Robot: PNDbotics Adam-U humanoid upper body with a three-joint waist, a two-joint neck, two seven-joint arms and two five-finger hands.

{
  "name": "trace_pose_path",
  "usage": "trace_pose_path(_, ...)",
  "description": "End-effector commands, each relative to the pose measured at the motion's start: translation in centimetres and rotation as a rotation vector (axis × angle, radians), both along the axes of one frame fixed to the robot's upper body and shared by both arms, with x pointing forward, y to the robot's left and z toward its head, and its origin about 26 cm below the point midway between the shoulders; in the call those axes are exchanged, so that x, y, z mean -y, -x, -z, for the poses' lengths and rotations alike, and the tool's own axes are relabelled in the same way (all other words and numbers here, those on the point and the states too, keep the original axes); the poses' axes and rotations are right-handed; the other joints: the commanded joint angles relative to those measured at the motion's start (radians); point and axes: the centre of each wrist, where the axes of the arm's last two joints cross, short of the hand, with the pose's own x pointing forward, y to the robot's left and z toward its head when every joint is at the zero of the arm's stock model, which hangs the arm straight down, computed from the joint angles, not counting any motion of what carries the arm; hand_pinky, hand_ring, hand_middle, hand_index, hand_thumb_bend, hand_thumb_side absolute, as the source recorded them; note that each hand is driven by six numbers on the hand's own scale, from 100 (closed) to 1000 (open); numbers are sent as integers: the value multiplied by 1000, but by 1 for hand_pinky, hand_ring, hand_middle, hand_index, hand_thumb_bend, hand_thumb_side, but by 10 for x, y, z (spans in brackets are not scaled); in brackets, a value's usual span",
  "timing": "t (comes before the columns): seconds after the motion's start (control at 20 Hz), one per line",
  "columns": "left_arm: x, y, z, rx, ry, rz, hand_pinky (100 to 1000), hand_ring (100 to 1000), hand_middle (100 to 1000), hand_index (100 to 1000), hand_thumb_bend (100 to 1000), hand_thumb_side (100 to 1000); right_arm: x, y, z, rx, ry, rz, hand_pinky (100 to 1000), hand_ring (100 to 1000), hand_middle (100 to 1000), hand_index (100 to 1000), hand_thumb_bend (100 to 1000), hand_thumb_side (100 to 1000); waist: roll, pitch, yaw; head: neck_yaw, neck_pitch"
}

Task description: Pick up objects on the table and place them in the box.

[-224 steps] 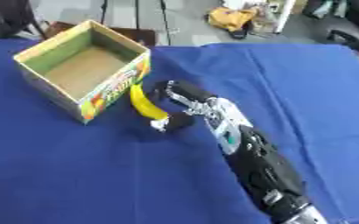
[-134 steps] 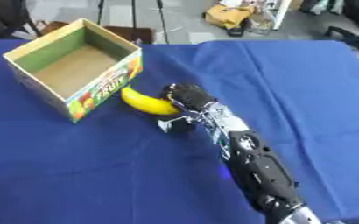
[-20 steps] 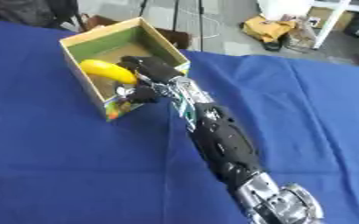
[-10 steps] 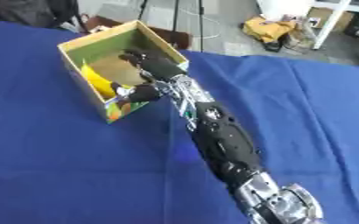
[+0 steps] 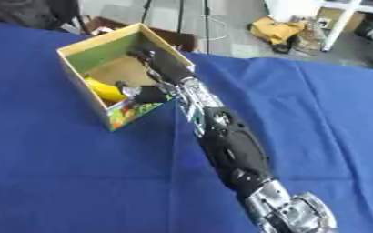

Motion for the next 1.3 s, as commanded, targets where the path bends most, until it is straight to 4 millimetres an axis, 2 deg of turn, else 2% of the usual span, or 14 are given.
trace_pose_path(0.05,-4,1,-7,25,-7,-9,626,587,654,727,459,914,5,5,-24,108,-102,4,892,878,907,935,166,833,14,-14,-10,8,-16)
trace_pose_path(0.1,-5,1,-7,24,-5,-12,626,587,654,727,459,914,7,7,-22,120,-135,5,884,864,895,929,152,828,17,-14,-18,12,-16)
trace_pose_path(0.15,-5,1,-6,23,-3,-16,627,587,654,727,459,906,8,9,-19,127,-168,4,871,830,864,921,100,857,19,-14,-26,16,-17)
trace_pose_path(0.2,-6,1,-6,23,-1,-21,627,587,654,727,458,914,11,11,-15,131,-197,1,860,812,852,917,100,803,21,-14,-34,20,-18)
trace_pose_path(0.35,-8,2,-4,19,2,-33,627,586,654,727,458,915,24,20,-5,147,-264,14,839,772,804,894,100,741,27,-12,-64,36,-21)
trace_pose_path(0.6,-11,4,-3,17,3,-51,627,586,653,726,457,916,44,42,8,144,-315,32,826,754,784,885,100,711,35,-14,-107,60,-25)
trace_pose_path(0.9,-14,4,-2,14,-5,-60,627,585,654,726,456,915,76,70,-4,-48,-650,-97,825,751,782,886,100,710,39,-13,-156,82,-21)
trace_pose_path(1.3,-15,5,0,12,1,-71,628,585,655,726,453,917,101,91,-7,-79,-707,-80,820,748,778,886,100,703,45,-17,-186,100,-23)
